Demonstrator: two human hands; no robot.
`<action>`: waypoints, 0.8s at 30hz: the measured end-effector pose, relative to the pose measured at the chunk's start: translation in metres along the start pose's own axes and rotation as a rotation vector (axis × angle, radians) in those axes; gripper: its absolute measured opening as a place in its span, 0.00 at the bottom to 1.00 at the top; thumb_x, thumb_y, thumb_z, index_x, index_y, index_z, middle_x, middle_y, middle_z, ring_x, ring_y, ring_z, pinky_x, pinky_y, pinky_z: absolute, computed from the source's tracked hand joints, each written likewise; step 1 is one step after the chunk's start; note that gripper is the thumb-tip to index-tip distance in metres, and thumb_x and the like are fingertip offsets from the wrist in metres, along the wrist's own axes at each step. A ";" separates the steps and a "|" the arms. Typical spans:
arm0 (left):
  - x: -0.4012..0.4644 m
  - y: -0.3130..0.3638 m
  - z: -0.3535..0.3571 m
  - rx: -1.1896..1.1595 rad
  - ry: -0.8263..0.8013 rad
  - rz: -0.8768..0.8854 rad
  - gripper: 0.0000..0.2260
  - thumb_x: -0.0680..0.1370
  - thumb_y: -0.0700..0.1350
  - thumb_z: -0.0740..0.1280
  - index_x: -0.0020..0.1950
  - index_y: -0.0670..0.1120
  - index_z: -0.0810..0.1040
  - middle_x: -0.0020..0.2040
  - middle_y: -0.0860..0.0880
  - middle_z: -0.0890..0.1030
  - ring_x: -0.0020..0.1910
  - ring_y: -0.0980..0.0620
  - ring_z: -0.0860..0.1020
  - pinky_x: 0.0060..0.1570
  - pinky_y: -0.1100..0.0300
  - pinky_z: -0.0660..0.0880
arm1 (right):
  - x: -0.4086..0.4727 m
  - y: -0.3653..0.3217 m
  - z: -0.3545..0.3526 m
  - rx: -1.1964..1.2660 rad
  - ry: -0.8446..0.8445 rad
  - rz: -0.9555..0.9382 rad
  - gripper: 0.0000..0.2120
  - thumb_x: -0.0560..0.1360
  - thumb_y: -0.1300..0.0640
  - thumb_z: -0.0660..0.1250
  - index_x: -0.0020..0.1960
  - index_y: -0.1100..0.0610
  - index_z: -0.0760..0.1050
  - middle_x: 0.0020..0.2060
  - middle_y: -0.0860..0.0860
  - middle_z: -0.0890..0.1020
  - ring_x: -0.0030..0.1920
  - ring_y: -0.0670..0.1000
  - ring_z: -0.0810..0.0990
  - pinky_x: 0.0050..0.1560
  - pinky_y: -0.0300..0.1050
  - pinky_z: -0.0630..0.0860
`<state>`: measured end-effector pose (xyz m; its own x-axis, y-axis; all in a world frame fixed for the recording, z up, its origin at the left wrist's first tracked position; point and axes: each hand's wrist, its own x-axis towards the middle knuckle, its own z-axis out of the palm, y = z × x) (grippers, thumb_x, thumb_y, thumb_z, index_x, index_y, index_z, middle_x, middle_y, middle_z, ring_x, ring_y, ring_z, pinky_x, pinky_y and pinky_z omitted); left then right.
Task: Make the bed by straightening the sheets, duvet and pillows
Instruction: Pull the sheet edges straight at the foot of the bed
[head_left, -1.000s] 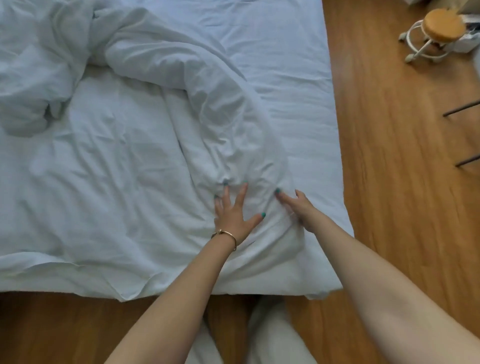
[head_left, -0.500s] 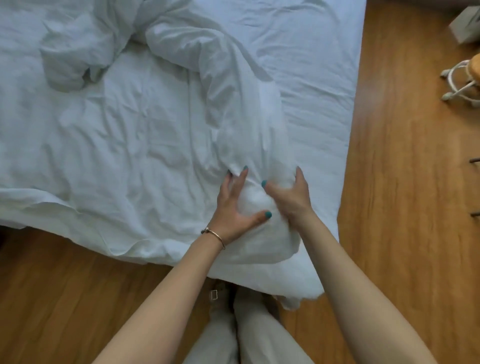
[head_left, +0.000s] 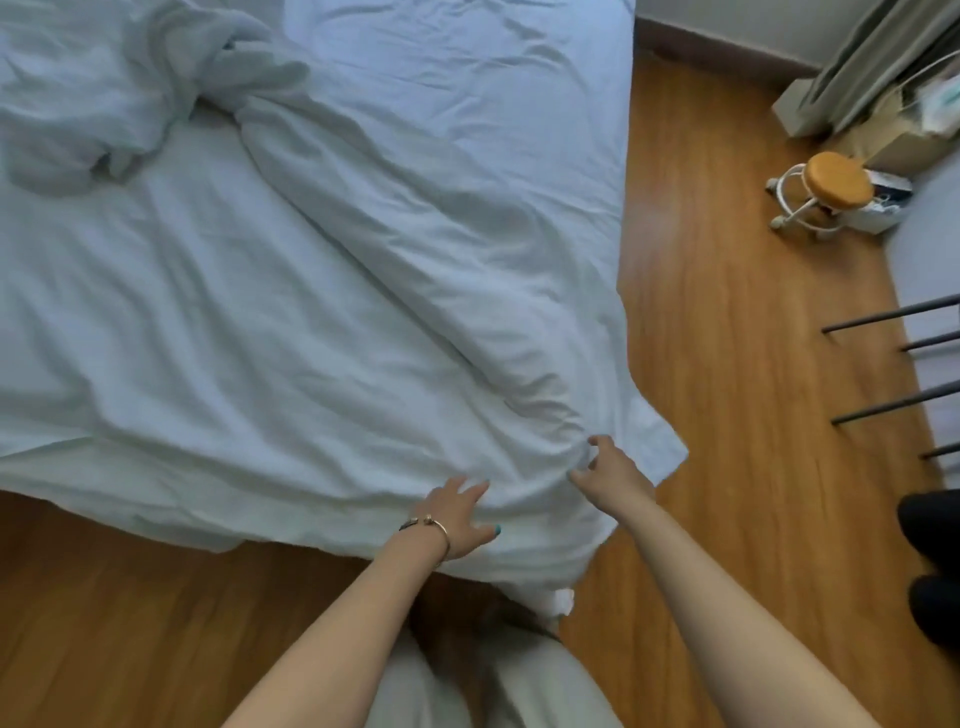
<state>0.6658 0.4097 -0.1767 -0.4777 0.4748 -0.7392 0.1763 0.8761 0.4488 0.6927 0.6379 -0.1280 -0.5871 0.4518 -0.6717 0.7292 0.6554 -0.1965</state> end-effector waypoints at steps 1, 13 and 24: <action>0.004 0.007 0.003 -0.007 0.087 -0.014 0.32 0.77 0.62 0.61 0.78 0.58 0.52 0.79 0.49 0.50 0.76 0.45 0.54 0.73 0.45 0.57 | 0.010 0.005 -0.005 0.000 -0.017 -0.012 0.29 0.75 0.46 0.63 0.73 0.51 0.60 0.58 0.49 0.76 0.53 0.53 0.78 0.50 0.50 0.76; 0.142 0.188 0.046 -0.366 0.688 -0.577 0.57 0.62 0.73 0.68 0.74 0.54 0.34 0.78 0.45 0.43 0.77 0.39 0.44 0.68 0.31 0.51 | 0.200 0.051 -0.077 0.207 -0.114 -0.316 0.47 0.70 0.40 0.73 0.78 0.55 0.53 0.76 0.54 0.58 0.75 0.56 0.61 0.71 0.52 0.64; 0.191 0.218 -0.017 -0.454 1.003 -0.664 0.50 0.65 0.62 0.74 0.77 0.60 0.45 0.78 0.43 0.41 0.77 0.41 0.43 0.67 0.39 0.64 | 0.280 -0.023 -0.123 -0.046 -0.111 -0.517 0.52 0.67 0.38 0.74 0.79 0.48 0.45 0.79 0.51 0.49 0.77 0.56 0.51 0.73 0.58 0.58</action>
<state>0.5982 0.6899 -0.2114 -0.8307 -0.4838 -0.2754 -0.5567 0.7178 0.4182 0.4682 0.8237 -0.2232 -0.8234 -0.0024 -0.5674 0.3365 0.8030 -0.4919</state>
